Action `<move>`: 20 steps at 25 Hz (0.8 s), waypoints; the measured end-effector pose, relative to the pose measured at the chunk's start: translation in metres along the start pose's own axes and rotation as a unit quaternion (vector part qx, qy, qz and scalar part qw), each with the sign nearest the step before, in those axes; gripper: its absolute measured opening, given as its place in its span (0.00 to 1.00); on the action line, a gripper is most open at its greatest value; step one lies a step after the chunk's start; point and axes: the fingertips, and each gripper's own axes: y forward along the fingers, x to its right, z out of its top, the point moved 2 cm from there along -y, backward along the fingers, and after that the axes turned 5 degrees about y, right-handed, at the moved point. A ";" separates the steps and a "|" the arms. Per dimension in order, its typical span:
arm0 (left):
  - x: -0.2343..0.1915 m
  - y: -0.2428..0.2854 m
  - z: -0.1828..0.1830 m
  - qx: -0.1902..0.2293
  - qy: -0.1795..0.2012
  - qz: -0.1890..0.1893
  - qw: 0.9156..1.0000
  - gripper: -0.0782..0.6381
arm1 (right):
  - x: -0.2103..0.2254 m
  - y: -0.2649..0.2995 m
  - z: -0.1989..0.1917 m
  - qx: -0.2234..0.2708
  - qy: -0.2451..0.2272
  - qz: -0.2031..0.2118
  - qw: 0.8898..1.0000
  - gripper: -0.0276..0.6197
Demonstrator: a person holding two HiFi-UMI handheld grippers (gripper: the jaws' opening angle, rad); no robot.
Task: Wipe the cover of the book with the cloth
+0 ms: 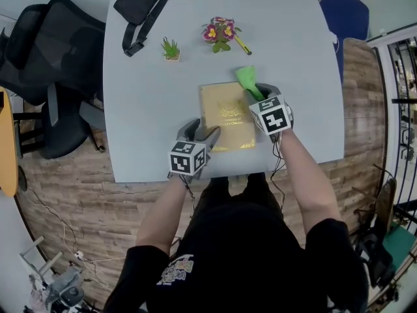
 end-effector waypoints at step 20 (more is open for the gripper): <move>0.000 0.001 0.001 0.000 0.009 0.000 1.000 0.54 | -0.068 -0.009 0.023 0.035 -0.033 0.064 0.997 0.20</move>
